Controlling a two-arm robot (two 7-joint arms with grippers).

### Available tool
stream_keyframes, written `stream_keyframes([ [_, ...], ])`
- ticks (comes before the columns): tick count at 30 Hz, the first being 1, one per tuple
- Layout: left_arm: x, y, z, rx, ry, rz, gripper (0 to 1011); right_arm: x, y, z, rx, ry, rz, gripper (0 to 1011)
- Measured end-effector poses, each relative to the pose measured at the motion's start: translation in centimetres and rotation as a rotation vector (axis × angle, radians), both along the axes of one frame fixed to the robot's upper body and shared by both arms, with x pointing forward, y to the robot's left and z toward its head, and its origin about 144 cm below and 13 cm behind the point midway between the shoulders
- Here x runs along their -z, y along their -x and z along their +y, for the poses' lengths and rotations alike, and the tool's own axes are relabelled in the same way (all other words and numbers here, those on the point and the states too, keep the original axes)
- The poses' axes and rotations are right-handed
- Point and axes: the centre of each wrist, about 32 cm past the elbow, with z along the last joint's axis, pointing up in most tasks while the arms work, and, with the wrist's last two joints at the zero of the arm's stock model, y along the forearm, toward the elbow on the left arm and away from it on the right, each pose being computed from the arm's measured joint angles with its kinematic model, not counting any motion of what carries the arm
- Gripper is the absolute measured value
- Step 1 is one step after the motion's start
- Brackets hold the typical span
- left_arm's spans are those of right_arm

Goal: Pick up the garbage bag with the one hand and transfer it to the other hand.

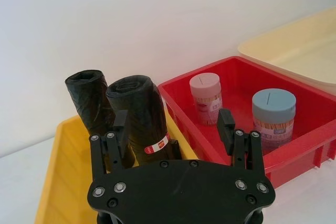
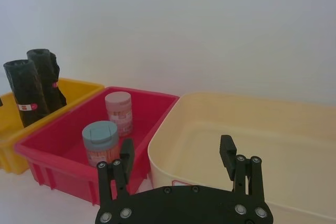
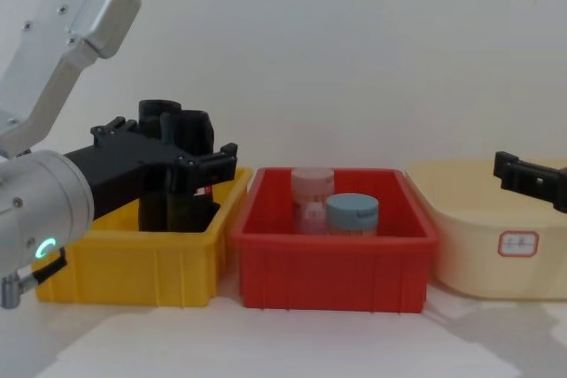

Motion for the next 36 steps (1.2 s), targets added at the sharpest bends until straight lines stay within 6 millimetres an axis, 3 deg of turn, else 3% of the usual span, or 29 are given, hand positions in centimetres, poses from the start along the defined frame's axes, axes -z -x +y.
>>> stream_keyframes([
  [36,-0.05,0.41,0.08,-0.022,-0.01,0.0,1001,0.0,0.0,0.0,0.0,0.0,0.0,1000],
])
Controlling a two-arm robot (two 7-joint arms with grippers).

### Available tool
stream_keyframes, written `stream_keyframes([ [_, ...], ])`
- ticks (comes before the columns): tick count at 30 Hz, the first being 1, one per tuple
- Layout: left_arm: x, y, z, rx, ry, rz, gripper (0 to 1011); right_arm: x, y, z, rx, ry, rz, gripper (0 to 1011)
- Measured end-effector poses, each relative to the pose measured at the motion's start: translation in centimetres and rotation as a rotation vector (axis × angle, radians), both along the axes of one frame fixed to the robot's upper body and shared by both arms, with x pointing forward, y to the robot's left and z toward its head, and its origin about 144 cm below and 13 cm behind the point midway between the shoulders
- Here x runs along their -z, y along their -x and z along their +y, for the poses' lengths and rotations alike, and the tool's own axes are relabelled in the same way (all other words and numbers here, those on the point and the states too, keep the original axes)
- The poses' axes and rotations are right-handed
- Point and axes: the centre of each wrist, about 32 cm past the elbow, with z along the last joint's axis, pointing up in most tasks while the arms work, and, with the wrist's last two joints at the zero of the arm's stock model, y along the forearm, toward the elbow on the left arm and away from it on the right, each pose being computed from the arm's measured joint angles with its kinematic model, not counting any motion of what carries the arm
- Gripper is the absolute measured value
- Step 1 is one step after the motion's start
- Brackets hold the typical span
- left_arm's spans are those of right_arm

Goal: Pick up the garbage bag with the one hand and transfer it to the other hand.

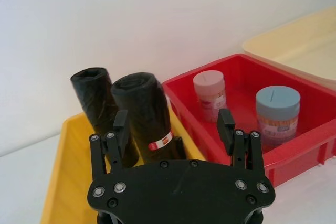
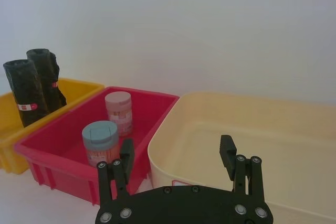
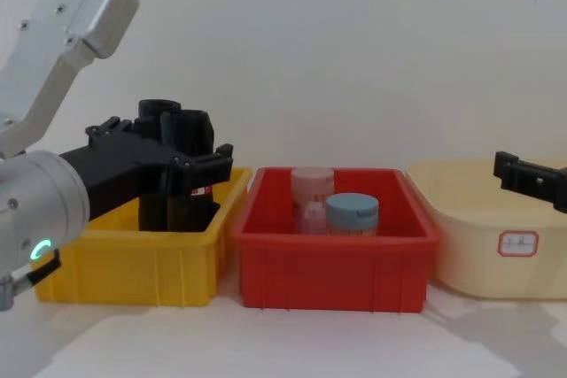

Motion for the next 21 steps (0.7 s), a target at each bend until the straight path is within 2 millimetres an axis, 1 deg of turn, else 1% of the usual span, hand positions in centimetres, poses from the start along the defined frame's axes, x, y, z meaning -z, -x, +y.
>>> stream_keyframes([
  [12,0.5,0.7,0.7,-0.06,0.01,0.022,1001,0.0,0.0,0.0,0.0,0.0,0.0,1000],
  [21,1.1,0.2,1.2,-0.079,0.03,0.048,1001,0.0,0.0,0.0,0.0,0.0,0.0,1000],
])
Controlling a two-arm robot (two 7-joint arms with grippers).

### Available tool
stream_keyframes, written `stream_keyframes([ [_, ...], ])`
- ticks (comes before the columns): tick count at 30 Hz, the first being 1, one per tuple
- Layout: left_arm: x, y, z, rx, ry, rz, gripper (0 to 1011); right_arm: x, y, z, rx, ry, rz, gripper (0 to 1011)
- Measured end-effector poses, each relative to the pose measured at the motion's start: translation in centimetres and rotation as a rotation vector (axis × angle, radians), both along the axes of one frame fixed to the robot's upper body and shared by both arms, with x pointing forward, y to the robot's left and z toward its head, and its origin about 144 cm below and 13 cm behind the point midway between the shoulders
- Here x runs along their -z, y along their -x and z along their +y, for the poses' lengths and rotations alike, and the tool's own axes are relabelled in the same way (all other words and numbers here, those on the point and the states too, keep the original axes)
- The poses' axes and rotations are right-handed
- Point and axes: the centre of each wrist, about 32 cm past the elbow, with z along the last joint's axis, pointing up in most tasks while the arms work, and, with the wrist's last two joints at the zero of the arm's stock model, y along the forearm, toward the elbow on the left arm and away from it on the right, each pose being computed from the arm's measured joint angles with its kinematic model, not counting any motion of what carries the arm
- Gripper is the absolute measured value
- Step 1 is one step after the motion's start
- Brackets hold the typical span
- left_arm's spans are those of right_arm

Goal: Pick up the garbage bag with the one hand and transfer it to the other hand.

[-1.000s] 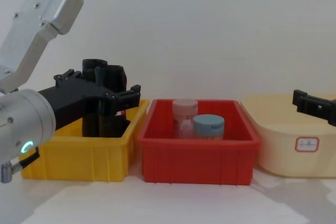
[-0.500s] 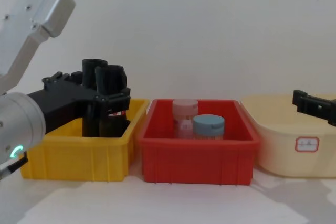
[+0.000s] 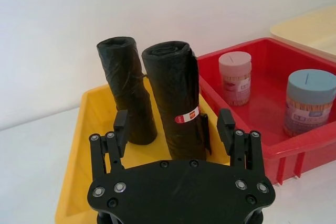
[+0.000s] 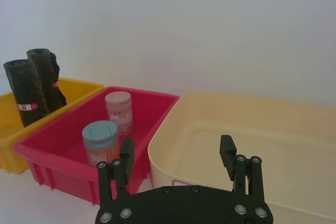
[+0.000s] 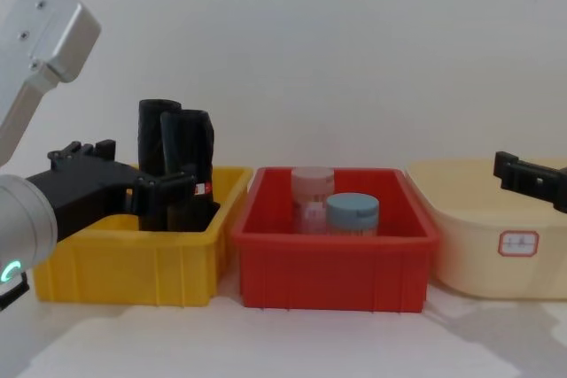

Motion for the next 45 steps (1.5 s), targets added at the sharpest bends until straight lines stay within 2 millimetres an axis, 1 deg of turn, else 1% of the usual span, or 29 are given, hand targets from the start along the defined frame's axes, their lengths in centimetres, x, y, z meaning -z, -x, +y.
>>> stream_keyframes([
  [9,0.3,-1.2,0.0,0.014,0.024,0.009,1001,0.0,0.0,0.0,0.0,0.0,0.0,1001],
  [42,1.2,-6.9,-0.6,0.114,0.075,0.033,1002,0.0,0.0,0.0,0.0,0.0,0.0,1001],
  [45,1.2,-7.4,-0.7,0.123,0.075,0.034,950,0.0,0.0,0.0,0.0,0.0,0.0,1001],
])
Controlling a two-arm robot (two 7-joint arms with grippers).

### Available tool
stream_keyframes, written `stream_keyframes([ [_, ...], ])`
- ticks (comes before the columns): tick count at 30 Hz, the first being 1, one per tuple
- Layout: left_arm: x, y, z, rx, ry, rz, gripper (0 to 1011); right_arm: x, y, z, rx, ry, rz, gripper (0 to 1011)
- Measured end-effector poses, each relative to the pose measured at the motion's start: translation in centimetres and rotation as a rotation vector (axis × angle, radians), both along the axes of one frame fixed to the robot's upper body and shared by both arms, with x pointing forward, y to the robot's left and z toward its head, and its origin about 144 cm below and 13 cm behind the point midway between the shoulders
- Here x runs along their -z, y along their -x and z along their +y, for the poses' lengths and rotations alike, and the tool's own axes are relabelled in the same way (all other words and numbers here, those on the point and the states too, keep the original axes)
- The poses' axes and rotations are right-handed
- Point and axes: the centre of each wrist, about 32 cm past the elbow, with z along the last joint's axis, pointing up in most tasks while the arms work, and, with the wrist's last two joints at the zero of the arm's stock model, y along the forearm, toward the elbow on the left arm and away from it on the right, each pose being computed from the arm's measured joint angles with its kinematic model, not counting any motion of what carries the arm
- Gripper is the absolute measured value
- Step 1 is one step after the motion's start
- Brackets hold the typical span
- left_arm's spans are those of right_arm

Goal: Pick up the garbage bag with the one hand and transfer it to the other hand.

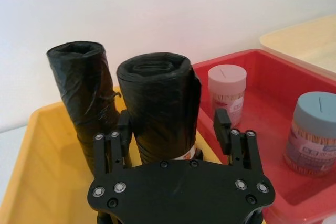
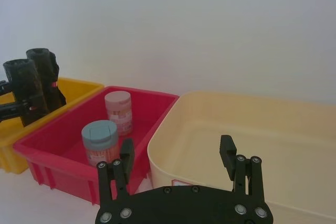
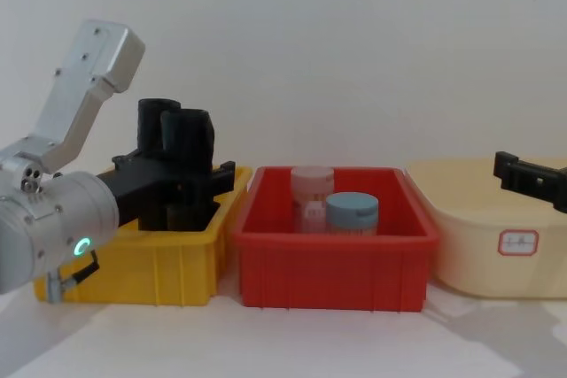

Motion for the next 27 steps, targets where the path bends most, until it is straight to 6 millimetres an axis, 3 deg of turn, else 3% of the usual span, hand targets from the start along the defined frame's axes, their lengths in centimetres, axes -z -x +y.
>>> stream_keyframes([
  [6,0.0,-0.6,-0.1,0.013,0.005,-0.005,816,0.0,0.0,0.0,0.0,0.0,0.0,1000],
  [12,0.0,-1.0,-0.2,0.022,0.015,-0.012,606,0.0,0.0,0.0,0.0,0.0,0.0,1000],
  [27,-1.1,-1.2,-0.3,0.033,0.012,-0.044,486,0.0,0.0,0.0,0.0,0.0,0.0,1000],
])
